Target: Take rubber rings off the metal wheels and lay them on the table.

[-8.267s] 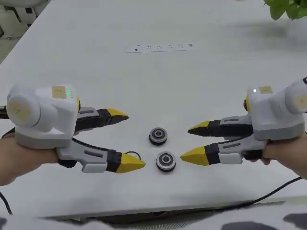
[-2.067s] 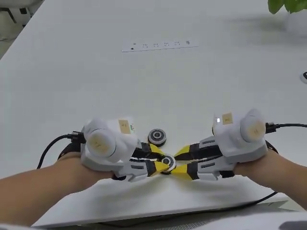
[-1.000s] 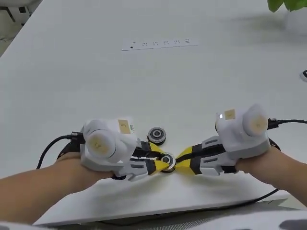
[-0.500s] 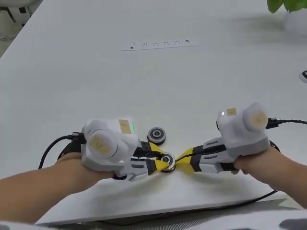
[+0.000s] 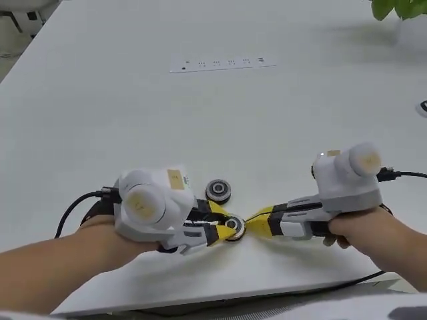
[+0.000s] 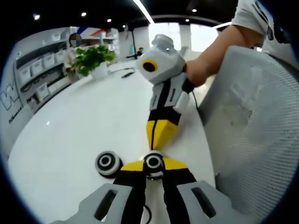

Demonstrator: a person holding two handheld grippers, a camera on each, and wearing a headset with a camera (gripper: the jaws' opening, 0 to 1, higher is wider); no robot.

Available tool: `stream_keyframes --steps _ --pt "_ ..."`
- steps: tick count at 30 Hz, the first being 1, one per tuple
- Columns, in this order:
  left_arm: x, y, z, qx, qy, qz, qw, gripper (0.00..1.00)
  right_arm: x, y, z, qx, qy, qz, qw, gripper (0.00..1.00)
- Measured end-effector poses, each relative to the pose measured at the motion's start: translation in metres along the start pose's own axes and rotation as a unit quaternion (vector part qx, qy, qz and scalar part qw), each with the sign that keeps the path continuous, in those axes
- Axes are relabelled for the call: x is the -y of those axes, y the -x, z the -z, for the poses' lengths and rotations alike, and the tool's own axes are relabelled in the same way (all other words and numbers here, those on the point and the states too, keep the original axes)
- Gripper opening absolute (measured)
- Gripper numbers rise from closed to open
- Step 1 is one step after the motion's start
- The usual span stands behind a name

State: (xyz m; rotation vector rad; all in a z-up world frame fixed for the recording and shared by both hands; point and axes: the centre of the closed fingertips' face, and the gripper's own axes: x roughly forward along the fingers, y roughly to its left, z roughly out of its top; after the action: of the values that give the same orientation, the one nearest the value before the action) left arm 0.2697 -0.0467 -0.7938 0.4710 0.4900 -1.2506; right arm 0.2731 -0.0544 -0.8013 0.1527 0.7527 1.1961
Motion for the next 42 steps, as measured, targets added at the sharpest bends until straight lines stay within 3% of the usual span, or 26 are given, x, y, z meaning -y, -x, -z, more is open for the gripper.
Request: stream_keyframes --steps 14,42 --pt "-0.001 -0.001 0.001 -0.002 0.0 -0.004 1.0 0.12 -0.0031 0.0017 -0.0072 0.022 -0.033 -0.012 0.9992 0.0" --pt "-0.0004 -0.0009 0.0008 -0.006 0.001 -0.005 1.0 0.12 -0.0077 -0.0027 -0.0101 0.015 -0.013 -0.027 0.9994 0.0"
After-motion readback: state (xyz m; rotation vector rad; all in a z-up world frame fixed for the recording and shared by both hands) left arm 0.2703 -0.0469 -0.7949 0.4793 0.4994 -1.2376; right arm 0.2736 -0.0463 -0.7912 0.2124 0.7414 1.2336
